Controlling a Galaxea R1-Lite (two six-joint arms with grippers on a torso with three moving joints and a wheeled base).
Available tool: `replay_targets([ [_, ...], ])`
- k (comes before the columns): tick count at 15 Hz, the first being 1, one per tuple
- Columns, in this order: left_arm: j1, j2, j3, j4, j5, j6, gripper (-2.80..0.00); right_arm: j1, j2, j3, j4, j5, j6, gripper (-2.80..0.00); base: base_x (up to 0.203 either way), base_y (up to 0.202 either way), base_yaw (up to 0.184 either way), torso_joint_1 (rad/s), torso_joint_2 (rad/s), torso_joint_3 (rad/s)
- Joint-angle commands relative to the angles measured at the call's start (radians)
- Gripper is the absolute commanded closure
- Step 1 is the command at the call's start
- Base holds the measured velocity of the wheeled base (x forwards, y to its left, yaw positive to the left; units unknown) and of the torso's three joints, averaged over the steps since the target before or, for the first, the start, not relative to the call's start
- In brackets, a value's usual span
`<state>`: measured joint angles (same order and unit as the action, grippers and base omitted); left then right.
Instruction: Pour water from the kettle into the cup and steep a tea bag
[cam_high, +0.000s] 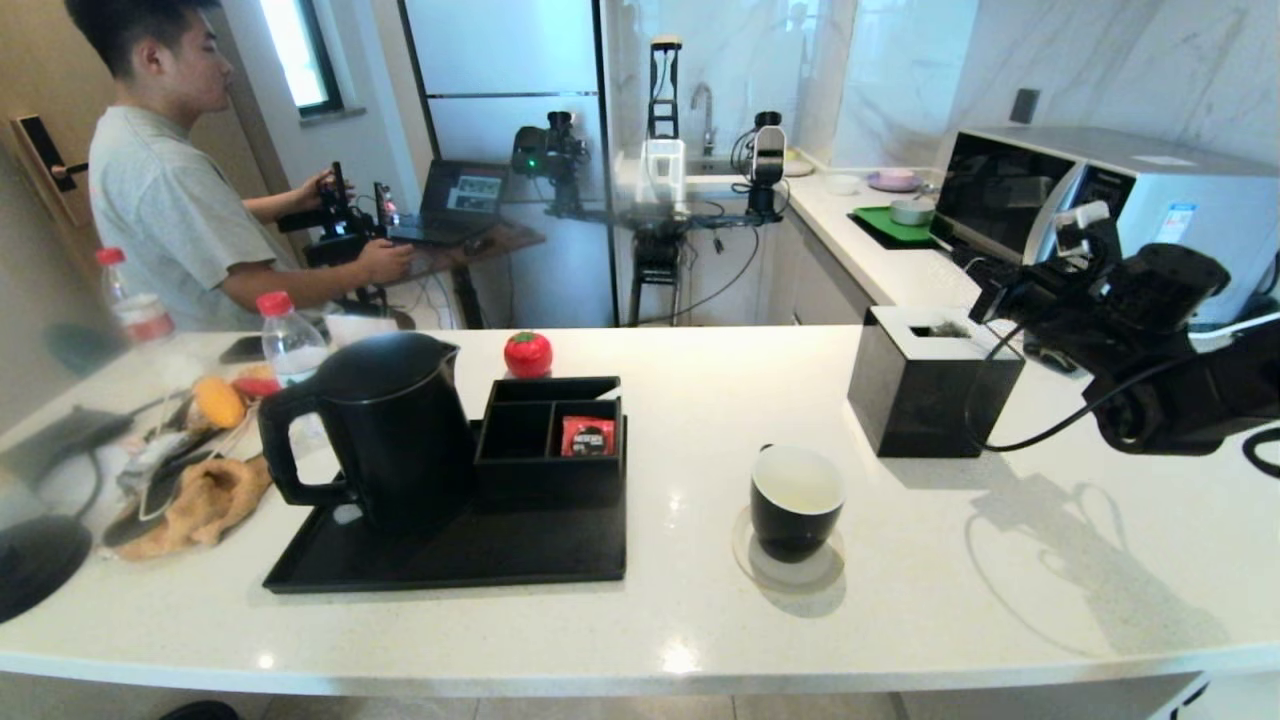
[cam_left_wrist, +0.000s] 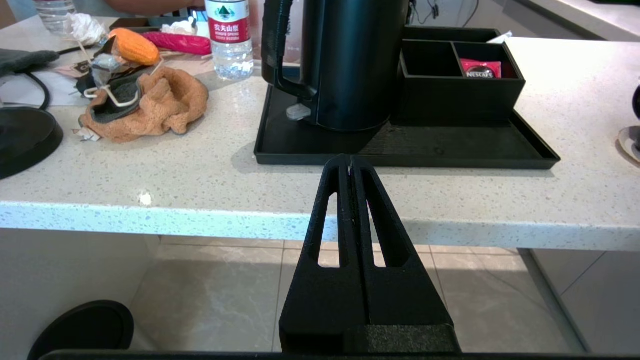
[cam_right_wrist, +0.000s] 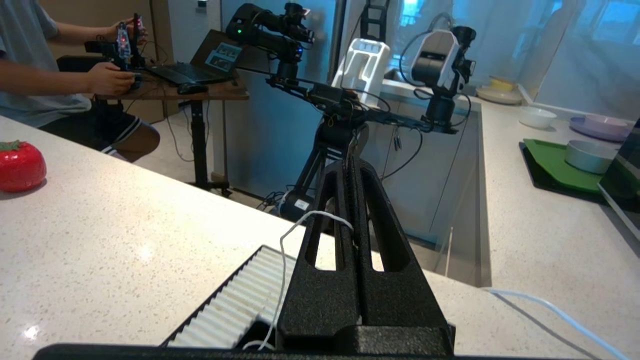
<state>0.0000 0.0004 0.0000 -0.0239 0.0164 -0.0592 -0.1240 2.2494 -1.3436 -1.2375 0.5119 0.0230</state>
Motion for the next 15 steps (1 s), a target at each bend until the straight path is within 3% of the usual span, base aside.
replay_targets([
  [1, 0.001, 0.0, 0.0, -0.001, 0.0, -0.001, 0.0, 0.0, -0.001, -0.033, 0.007, 0.003, 0.0, 0.0, 0.0, 0.0, 0.0, 0.0, 0.0, 0.0],
  [12, 0.0, 0.0, 0.0, -0.001, 0.0, -0.001, 0.0, 0.0, -0.004, -0.066, 0.064, 0.002, -0.005, 0.0, 0.0, 0.0, 0.0, 0.0, 0.0, 0.0],
  [13, 0.0, 0.0, 0.0, -0.002, 0.0, -0.001, 0.0, 0.0, -0.002, -0.065, 0.062, 0.002, -0.005, -2.8, 0.0, 0.0, 0.0, 0.0, 0.0, 0.0],
  [15, 0.0, 0.0, 0.0, -0.001, 0.0, -0.001, 0.0, 0.0, -0.002, -0.066, 0.054, 0.004, -0.005, -2.8, 0.0, 0.0, 0.0, 0.0, 0.0, 0.0],
])
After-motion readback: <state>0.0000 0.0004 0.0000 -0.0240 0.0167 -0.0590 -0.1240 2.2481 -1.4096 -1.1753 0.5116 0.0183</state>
